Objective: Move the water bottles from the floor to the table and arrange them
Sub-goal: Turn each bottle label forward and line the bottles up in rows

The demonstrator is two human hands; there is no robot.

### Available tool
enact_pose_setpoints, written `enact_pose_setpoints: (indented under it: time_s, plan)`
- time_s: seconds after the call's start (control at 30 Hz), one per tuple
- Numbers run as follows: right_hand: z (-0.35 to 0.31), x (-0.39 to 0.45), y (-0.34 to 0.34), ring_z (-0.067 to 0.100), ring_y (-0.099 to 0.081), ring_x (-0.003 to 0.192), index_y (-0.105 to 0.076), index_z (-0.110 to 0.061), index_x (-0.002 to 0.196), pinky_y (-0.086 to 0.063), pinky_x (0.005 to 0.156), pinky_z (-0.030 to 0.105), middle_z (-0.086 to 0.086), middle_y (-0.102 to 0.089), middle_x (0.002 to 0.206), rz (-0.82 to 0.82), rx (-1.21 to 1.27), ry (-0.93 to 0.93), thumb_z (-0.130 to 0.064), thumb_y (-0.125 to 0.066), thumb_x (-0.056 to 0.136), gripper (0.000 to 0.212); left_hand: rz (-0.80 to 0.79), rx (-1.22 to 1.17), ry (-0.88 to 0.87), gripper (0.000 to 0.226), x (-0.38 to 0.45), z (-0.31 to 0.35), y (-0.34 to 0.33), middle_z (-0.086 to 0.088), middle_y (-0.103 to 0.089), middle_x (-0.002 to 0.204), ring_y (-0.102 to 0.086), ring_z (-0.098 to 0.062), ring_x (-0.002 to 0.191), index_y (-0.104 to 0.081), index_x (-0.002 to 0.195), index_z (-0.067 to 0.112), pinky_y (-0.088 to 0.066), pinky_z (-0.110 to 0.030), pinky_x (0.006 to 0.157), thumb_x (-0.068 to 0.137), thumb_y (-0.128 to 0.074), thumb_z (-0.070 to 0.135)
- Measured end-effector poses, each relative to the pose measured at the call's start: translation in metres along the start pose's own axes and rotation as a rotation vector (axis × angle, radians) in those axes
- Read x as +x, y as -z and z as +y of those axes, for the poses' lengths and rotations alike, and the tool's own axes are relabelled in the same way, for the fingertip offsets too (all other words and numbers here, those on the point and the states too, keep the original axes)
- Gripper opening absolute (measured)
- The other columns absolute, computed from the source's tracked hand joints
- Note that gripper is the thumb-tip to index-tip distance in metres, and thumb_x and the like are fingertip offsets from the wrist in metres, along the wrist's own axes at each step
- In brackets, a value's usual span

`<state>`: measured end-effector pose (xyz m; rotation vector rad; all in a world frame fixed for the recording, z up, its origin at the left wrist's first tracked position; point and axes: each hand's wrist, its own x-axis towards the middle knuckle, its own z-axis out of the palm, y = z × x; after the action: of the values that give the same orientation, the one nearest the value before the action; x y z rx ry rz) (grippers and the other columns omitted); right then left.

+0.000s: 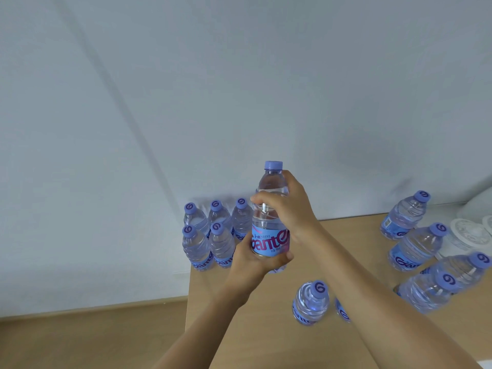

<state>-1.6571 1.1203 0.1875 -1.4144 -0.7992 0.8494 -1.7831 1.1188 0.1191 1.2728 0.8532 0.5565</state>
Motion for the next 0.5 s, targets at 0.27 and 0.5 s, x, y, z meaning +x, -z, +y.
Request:
enact_pose_setpoints:
  time_s: [0.27,0.5]
  plan:
    - [0.011,0.002,-0.009,-0.004,-0.066,0.074,-0.056,-0.021,0.109,-0.050,0.067,0.014,-0.012,-0.068,0.092,0.011,-0.085,0.015,-0.021,-0.080,0.076,0.041,0.166,-0.004,-0.030,0.041,-0.001,-0.004,-0.002,-0.005,-0.072,0.082,-0.068,-0.016,0.071,-0.062,0.099,0.013,-0.054,-0.024,0.059,0.067,-0.086,0.007]
    - [0.013,0.002,-0.011,0.000,-0.062,0.063,-0.056,-0.014,0.097,-0.051,0.059,0.019,-0.012,-0.064,0.075,0.040,-0.056,0.006,-0.005,-0.070,0.074,0.028,0.120,0.055,-0.029,0.056,-0.002,-0.007,0.006,-0.003,-0.072,0.091,-0.070,-0.017,0.079,-0.059,0.106,0.016,-0.057,-0.026,0.066,0.060,-0.091,0.015]
